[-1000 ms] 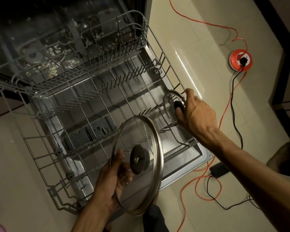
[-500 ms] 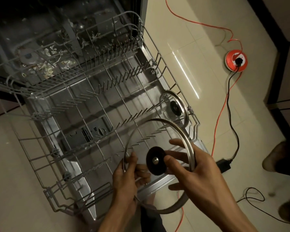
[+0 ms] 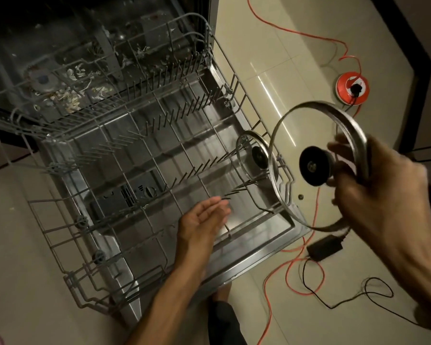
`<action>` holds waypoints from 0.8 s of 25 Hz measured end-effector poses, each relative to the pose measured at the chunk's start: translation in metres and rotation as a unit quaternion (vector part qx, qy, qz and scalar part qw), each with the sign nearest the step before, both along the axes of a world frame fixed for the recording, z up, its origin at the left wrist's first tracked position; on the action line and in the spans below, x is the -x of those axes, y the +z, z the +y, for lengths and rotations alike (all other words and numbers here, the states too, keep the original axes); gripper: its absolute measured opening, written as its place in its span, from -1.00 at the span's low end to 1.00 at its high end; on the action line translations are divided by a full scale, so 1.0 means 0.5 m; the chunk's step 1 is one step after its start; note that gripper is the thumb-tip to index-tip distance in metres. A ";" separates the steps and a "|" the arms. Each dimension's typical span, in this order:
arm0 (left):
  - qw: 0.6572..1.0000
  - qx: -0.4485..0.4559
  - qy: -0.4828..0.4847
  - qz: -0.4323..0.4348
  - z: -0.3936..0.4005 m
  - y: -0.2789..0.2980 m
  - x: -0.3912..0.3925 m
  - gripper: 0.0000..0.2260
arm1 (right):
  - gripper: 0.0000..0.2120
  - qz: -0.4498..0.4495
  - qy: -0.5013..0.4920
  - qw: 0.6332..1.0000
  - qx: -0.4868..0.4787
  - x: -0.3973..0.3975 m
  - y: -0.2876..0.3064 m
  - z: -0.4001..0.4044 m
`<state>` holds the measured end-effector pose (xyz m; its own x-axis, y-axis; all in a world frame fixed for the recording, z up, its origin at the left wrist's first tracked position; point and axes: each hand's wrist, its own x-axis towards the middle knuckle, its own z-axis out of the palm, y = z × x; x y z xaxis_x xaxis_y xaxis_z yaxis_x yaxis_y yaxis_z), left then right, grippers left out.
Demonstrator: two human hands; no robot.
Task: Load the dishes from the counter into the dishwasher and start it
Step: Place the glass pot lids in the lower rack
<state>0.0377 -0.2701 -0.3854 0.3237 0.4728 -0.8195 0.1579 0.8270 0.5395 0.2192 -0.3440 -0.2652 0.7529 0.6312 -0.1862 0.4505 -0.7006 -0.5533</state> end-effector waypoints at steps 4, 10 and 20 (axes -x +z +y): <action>0.999 -0.032 -0.040 -0.015 0.000 0.001 -0.018 -0.78 | -0.72 -0.027 0.079 0.996 0.032 -0.011 -0.029 0.024; 0.947 -0.160 -0.263 -0.088 -0.115 0.030 -0.085 -0.50 | -0.66 -0.016 0.141 0.988 0.067 0.009 -0.080 0.048; 0.929 -0.255 -0.267 -0.023 -0.114 0.055 -0.128 -0.62 | -0.74 -0.025 0.157 0.982 0.106 0.007 -0.129 0.096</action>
<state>0.1015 -0.3268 -0.3579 0.6534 0.5577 -0.5118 0.4386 0.2721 0.8565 0.2155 -0.2960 -0.3298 0.5386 0.7850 -0.3061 0.6854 -0.6195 -0.3828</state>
